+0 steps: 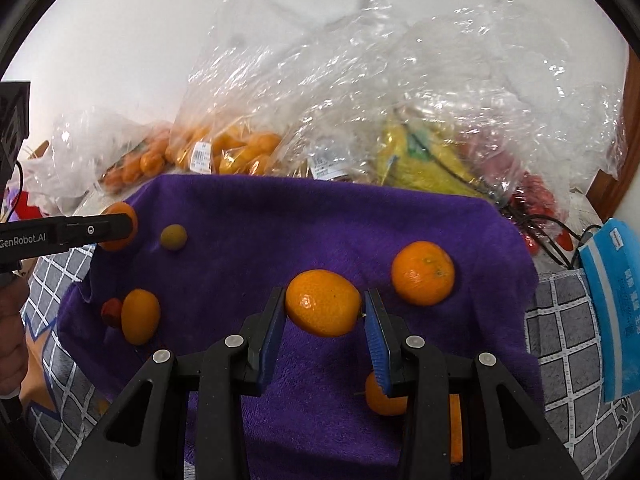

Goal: Organize fruits
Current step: 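Lower both oranges onto the purple towel and open both grippers, then lift both grippers off the towel back toward the loose fruits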

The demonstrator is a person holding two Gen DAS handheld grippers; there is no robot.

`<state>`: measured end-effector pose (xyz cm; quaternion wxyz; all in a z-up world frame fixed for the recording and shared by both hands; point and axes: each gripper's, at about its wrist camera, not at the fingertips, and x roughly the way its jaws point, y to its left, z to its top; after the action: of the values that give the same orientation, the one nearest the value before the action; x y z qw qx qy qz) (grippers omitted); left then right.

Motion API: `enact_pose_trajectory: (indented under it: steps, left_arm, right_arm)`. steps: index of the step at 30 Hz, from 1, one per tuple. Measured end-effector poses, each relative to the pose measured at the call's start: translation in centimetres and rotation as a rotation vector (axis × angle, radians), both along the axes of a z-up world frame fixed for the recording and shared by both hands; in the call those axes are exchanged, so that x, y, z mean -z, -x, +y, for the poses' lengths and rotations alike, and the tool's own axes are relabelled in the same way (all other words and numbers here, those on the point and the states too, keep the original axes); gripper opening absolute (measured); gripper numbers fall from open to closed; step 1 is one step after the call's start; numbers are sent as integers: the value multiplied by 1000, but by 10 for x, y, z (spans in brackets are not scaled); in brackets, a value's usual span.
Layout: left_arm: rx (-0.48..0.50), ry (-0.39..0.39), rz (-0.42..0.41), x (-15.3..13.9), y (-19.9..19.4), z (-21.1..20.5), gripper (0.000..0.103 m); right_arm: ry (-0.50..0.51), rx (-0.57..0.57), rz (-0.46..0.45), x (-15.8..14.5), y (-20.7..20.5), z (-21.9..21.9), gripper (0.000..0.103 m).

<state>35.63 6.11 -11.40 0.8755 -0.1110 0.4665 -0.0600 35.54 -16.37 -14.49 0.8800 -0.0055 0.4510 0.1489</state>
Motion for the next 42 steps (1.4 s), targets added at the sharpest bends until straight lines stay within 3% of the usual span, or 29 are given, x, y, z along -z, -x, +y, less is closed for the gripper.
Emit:
enact_pose_trajectory:
  steps: [18, 21, 25, 31, 42]
  left_arm:
    - [9, -9, 61, 20, -6, -4, 38]
    - [7, -3, 72, 22, -6, -3, 38]
    - [7, -10, 82, 20, -5, -5, 38]
    - [7, -9, 36, -3, 9, -7, 47]
    - [4, -11, -69, -56, 61, -5, 48]
  right_arm:
    - [33, -12, -7, 5, 2, 5, 39]
    - [22, 0, 6, 2, 3, 2, 46]
    - [11, 16, -11, -9, 13, -1, 47]
    - [4, 39, -56, -33, 32, -5, 49]
    - [-6, 96, -123, -74, 77, -12, 49]
